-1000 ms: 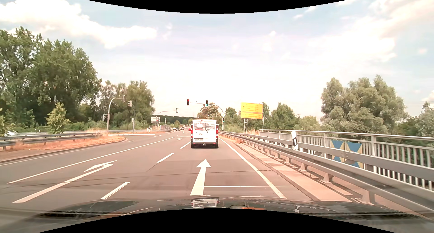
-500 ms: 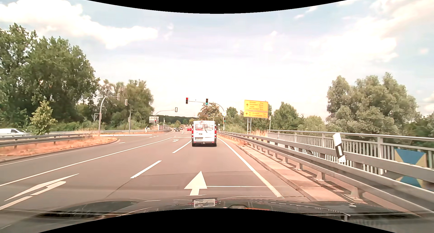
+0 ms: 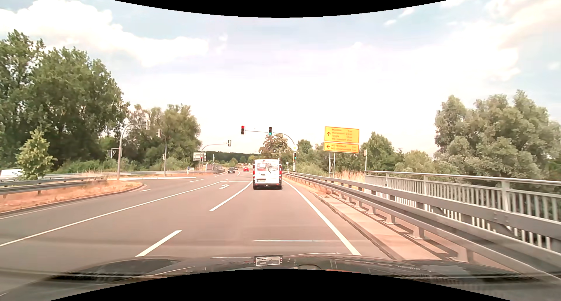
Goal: Follow the waypoints while adhering to traffic rules and regulations
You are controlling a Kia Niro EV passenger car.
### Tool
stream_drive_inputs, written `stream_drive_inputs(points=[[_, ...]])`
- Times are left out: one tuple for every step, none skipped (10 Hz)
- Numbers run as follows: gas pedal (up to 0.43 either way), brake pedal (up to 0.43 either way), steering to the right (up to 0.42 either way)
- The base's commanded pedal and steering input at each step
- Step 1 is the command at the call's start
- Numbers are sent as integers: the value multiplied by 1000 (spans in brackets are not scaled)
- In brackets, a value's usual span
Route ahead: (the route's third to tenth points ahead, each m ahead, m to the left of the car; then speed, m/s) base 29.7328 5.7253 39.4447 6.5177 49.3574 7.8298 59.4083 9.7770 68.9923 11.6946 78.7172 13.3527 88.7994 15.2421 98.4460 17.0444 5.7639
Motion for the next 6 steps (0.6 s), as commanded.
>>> stream_drive_inputs(points=[[228, 0, -29], [228, 0, -29], [228, 0, -30], [228, 0, -26], [228, 0, -25], [228, 0, -28]])
